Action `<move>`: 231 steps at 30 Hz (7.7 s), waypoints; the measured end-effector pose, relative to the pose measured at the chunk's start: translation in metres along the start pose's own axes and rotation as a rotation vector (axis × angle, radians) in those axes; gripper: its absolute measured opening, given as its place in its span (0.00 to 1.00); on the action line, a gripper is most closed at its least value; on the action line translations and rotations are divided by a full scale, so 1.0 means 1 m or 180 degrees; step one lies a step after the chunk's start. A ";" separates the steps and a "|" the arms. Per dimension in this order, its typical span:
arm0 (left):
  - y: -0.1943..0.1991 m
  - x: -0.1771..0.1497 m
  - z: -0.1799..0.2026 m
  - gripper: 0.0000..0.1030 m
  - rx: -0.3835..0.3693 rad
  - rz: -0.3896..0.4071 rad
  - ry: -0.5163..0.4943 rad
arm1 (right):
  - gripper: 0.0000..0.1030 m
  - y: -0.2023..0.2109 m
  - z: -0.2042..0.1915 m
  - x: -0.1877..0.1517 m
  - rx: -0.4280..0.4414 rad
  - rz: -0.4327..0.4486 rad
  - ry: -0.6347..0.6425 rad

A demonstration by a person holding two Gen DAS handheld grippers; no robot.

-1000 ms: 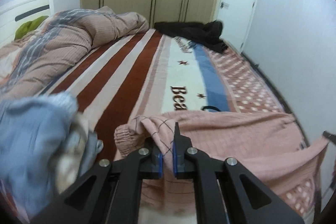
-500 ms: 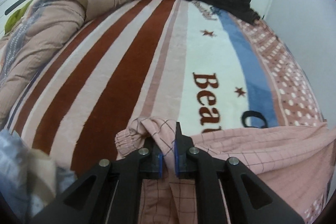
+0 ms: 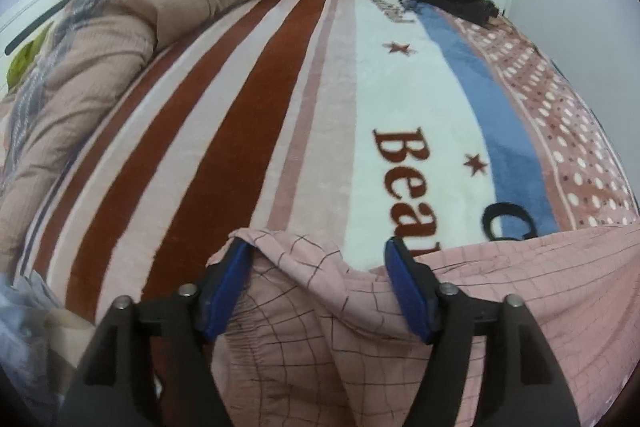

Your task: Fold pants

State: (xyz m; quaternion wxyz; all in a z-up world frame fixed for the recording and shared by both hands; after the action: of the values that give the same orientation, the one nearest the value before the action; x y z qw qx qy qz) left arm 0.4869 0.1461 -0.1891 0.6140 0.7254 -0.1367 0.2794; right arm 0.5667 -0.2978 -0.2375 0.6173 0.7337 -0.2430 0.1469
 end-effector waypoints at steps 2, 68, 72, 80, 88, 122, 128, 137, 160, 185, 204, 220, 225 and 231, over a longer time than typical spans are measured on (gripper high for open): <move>0.020 0.008 -0.005 0.74 0.0094 0.0199 0.0019 | 0.45 0.011 0.003 0.000 0.0146 0.0016 -0.0044; 0.118 -0.075 0.190 0.81 -0.1160 0.0429 -0.0846 | 0.49 0.064 0.098 -0.160 0.0525 0.0208 0.0209; 0.120 -0.078 0.194 0.81 -0.1167 0.0423 -0.0856 | 0.34 0.067 0.103 -0.171 0.0542 0.0257 0.0191; 0.117 -0.075 0.199 0.81 -0.1149 0.0449 -0.0854 | 0.01 0.075 0.135 -0.144 -0.0013 0.0503 0.0100; 0.101 -0.059 0.190 0.81 -0.1074 0.0455 -0.0687 | 0.01 0.083 0.159 -0.054 -0.0284 0.0625 0.0159; 0.087 -0.050 0.209 0.81 -0.1142 0.0488 -0.0649 | 0.30 -0.031 0.112 0.008 -0.0197 0.0283 0.0497; 0.081 -0.050 0.191 0.81 -0.1131 0.0455 -0.0536 | 0.45 -0.007 0.113 0.011 0.0056 0.0345 0.0313; 0.088 -0.058 0.144 0.81 -0.0885 0.0489 -0.0301 | 0.23 0.014 0.010 -0.027 0.0953 0.0232 0.0668; 0.042 -0.145 -0.005 0.93 -0.1095 0.0217 0.1388 | 0.46 0.090 -0.107 -0.079 0.1593 0.0718 0.0903; 0.098 -0.041 -0.064 0.06 -0.0481 0.0965 0.0992 | 0.46 0.152 -0.158 -0.171 0.1759 0.0672 0.1157; 0.172 0.001 -0.191 0.06 0.0398 0.1275 0.1302 | 0.46 0.174 -0.158 -0.188 0.1892 0.0681 0.1123; 0.215 0.005 0.114 0.06 -0.0701 0.1448 -0.0700 | 0.46 0.183 -0.122 -0.187 0.1923 0.0788 0.0952; 0.155 -0.055 0.225 0.06 -0.0992 0.0950 -0.1324 | 0.46 0.190 -0.099 -0.189 0.1867 0.0833 0.0857; 0.111 -0.106 0.287 0.06 -0.1069 0.0613 -0.1625 | 0.47 0.194 -0.077 -0.191 0.1759 0.0860 0.0808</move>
State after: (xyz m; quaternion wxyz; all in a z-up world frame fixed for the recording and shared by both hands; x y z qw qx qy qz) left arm 0.4101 -0.1699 -0.1853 0.6418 0.6443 -0.3986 0.1187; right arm 0.3087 -0.2122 -0.1587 0.3953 0.8104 -0.2103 0.3780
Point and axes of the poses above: each gripper's, at about its wrist camera, not at the fingertips, and y roughly against the way its jaws point, z to its right, x to its top, the point moved 8 cm from there along -y, roughly the way its jaws point, and after that the axes turned 3 degrees about x, right-handed, at the moved point
